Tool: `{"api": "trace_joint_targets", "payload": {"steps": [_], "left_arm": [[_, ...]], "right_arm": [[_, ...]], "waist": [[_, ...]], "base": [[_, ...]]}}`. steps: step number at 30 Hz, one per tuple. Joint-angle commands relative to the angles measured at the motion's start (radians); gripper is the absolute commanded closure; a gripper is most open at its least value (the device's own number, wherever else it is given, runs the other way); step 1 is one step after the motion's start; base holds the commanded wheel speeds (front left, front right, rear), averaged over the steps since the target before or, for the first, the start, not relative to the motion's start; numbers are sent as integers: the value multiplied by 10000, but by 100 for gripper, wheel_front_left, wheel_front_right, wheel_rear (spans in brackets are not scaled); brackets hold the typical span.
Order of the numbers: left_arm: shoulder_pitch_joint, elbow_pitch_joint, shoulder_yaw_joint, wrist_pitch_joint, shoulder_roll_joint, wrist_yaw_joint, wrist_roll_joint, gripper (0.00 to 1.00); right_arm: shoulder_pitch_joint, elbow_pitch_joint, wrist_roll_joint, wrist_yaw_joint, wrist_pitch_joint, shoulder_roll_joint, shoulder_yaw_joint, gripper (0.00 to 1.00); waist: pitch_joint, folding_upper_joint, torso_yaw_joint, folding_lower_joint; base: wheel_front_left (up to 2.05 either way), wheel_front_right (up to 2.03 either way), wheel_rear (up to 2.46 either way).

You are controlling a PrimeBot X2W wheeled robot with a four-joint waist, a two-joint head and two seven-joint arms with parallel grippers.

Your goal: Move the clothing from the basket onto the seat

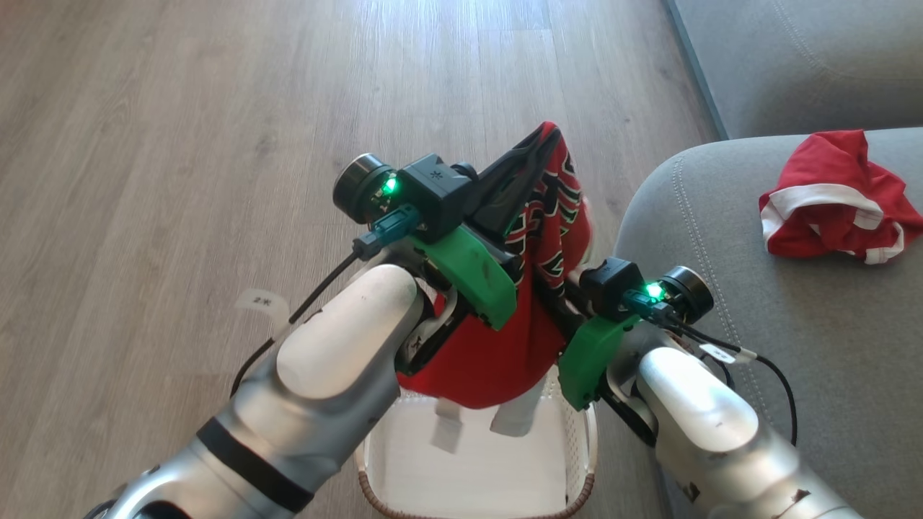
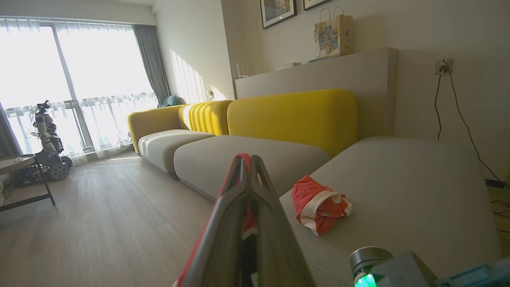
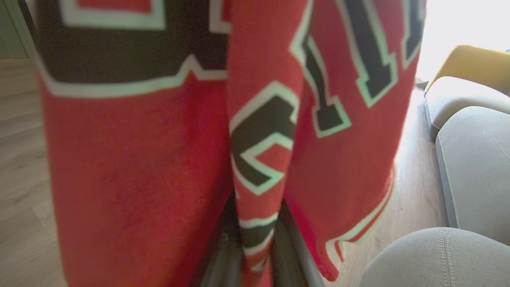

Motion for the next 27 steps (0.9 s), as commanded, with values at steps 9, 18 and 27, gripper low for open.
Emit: {"api": "trace_joint_targets", "payload": {"steps": [9, 18, 27], "left_arm": [[-23, 81, 446, -91, 470, 214, -378, 100], [613, 780, 741, -579, 618, 404, -769, 0], [1293, 1169, 702, -1064, 552, 344, -945, 0]], "right_arm": [[-406, -989, 222, 69, -134, 85, -298, 100], [-366, -1396, 133, 69, -134, -424, -846, 100], [-449, -1595, 50, 69, -135, -796, -1324, 100]], "waist": [[101, 0, -244, 0], [165, 0, -886, 0], [242, 0, -1719, 0]], "base": [[0, 0, 0], [0, 0, 0], [0, 0, 0]]}}
